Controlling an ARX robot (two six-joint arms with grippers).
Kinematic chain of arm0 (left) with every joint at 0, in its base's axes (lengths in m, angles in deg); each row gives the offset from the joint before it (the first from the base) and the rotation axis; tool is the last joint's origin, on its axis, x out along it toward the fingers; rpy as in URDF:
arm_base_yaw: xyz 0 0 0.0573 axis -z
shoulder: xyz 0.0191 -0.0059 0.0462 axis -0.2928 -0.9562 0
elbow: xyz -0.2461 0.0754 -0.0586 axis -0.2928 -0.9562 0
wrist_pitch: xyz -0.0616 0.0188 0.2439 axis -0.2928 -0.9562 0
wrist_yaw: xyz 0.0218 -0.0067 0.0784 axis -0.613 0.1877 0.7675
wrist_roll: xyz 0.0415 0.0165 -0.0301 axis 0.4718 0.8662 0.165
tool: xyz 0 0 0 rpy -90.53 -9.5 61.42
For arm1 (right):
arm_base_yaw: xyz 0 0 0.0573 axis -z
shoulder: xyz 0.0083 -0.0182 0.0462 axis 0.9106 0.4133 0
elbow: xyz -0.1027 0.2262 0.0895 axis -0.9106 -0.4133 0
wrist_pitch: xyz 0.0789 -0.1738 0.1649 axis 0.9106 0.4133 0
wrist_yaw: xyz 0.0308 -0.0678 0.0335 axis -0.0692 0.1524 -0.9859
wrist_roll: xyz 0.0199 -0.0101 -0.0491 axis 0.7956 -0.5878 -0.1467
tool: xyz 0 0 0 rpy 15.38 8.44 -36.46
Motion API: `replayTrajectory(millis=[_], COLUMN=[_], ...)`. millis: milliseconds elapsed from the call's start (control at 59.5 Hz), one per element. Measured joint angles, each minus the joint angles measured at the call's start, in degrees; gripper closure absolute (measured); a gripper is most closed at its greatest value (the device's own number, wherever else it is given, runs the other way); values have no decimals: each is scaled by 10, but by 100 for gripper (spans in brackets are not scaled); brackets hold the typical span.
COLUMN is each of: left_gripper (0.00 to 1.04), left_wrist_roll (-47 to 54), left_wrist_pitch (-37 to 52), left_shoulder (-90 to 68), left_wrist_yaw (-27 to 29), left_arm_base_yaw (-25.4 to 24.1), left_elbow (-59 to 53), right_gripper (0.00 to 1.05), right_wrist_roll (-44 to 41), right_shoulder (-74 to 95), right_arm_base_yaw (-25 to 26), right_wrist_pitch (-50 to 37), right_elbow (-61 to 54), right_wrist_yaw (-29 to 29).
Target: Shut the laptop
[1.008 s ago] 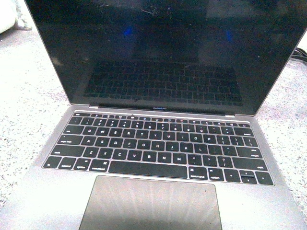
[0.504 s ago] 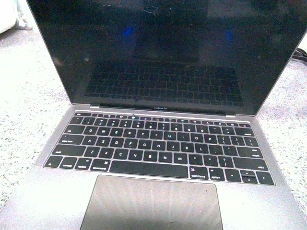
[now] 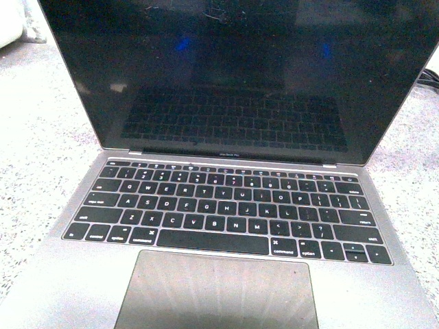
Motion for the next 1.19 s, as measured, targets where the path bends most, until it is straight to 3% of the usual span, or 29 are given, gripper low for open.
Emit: replayTrajectory(millis=[101,269,554,840,1058,1192], left_gripper=[101,101,101,101,101,101], left_wrist_roll=[-5,-12,-9,32,84,120], left_wrist_pitch=[2,45,137,231,233,223], left_shoulder=[-14,-71,-197,-388,-510,-566], left_wrist_yaw=[23,58,76,83,72,64], left_arm_base_yaw=[22,68,123,155,163,166], left_elbow=[20,63,156,312,400,442], right_gripper=[103,103,103,103,103,103], right_wrist_roll=[-15,-41,-110,-133,-113,-115], right_shoulder=[16,120,365,548,657,712], right_arm_base_yaw=[-1,-13,-84,-77,-54,-57], right_wrist_pitch=[-4,-101,-235,-168,-84,-13], right_elbow=[3,5,110,325,467,538], right_wrist_yaw=[-10,-16,-39,-156,-261,-291])
